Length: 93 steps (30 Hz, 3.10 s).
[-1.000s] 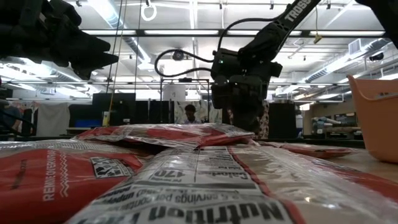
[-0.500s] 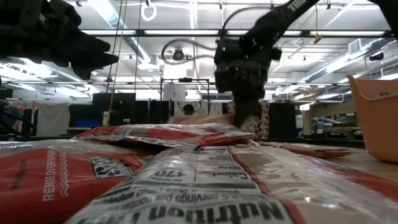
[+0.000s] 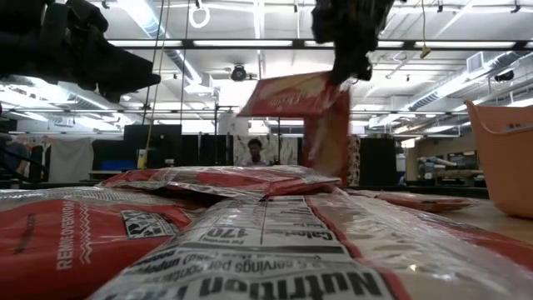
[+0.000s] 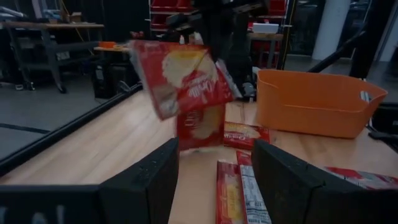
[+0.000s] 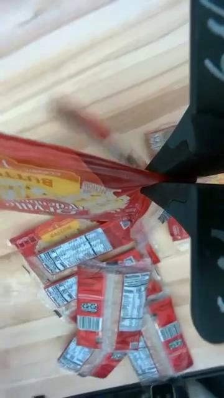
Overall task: Sort popcorn bags into baskets
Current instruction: Put the red popcorn bag into the orange bin
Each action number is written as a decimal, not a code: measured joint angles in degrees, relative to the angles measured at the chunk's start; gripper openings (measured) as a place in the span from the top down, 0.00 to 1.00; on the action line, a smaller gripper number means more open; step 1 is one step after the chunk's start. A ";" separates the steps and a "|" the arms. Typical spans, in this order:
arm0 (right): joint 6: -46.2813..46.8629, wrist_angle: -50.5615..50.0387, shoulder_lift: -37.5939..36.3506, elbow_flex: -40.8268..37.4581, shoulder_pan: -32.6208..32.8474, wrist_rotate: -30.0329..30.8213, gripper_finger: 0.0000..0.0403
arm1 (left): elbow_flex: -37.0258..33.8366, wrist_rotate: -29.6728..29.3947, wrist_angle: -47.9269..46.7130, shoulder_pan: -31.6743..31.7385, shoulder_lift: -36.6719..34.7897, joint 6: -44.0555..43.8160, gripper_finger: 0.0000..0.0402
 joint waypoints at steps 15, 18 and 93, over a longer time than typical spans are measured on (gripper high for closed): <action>17.33 -2.40 -9.76 -0.07 5.24 4.91 0.98 | -0.04 1.98 5.32 0.54 0.05 2.19 0.49; 16.58 0.57 -10.15 -0.07 6.67 3.30 0.98 | -0.04 7.29 7.13 2.55 1.26 2.15 0.49; 113.58 -10.46 -9.90 -9.80 64.91 12.27 0.93 | 10.62 17.99 39.39 20.31 36.24 15.64 0.39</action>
